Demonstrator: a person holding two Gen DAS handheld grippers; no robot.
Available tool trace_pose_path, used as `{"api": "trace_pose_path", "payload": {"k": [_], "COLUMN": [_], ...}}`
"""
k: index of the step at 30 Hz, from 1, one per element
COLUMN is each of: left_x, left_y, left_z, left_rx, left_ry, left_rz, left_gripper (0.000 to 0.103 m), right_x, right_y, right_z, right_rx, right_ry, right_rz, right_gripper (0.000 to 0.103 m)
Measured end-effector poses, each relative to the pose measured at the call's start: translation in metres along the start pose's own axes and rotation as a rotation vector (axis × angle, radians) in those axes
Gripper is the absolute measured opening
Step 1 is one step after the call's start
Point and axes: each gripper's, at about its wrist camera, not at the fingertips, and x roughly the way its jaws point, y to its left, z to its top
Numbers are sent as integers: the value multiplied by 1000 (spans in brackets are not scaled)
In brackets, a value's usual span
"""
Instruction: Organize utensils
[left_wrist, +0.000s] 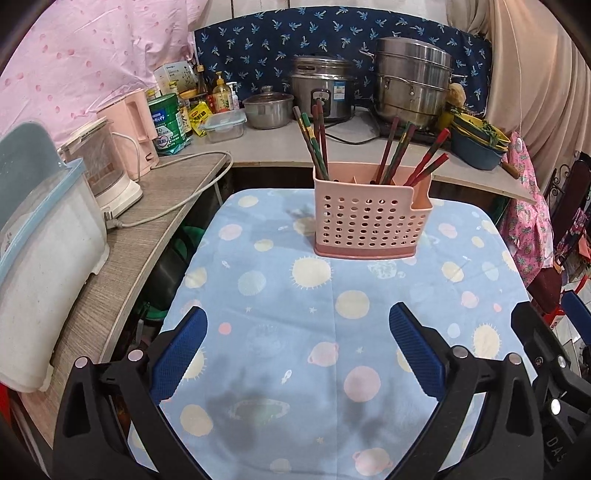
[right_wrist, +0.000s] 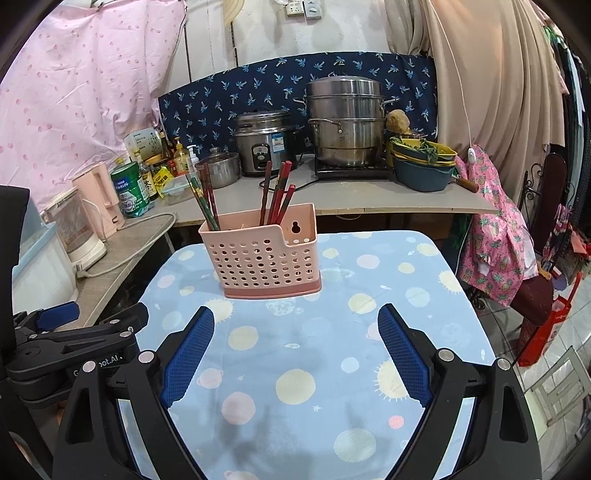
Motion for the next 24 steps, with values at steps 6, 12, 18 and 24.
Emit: {"api": "trace_pose_path", "payload": {"k": [6,12,18,24], "left_x": [-1,-3,-6,-5], "left_y": [4,2,-1,-1], "left_z": [-5,-10,-11,-11], "left_rx": [-16,-13,2,-4], "left_ry": [5,1,-15,-8], "left_rz": [15,24,45,44], "left_gripper": [95,95,95,95], "right_x": [-2,-3,-3,-4], "right_y": [0,1,4,4], "right_z": [-7,-11,-14,-14], "right_rx": [1,-3,-7,-7], "right_ry": [6,11,10,11], "right_rz": [0,-2,-1,-2], "right_gripper": [86,86,86,86]}}
